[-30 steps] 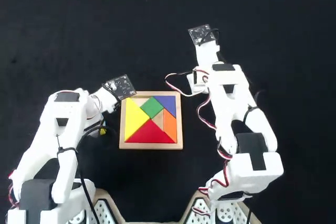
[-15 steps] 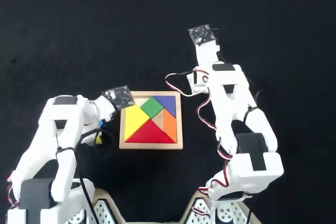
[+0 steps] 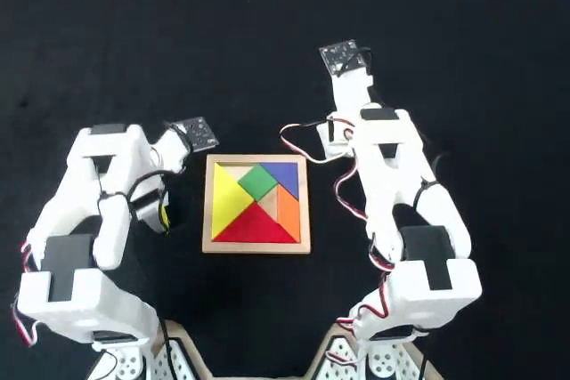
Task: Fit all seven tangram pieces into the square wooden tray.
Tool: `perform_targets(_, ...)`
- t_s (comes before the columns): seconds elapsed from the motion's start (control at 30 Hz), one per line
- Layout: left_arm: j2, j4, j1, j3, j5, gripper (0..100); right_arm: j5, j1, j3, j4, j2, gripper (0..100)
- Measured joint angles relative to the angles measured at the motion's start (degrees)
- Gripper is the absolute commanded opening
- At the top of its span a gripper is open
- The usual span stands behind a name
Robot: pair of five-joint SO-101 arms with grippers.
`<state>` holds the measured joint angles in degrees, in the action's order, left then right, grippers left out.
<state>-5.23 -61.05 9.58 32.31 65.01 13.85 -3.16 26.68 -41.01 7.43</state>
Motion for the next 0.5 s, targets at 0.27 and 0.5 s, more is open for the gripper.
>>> perform_targets(0.27,-0.3,-0.5,4.2,-6.0,-1.8,24,0.0,0.0,0.0,0.0,0.0,1.2)
perform_targets(0.5,0.2,-1.2,8.2,-10.7,-1.8,24,0.0,0.0,0.0,0.0,0.0,1.2)
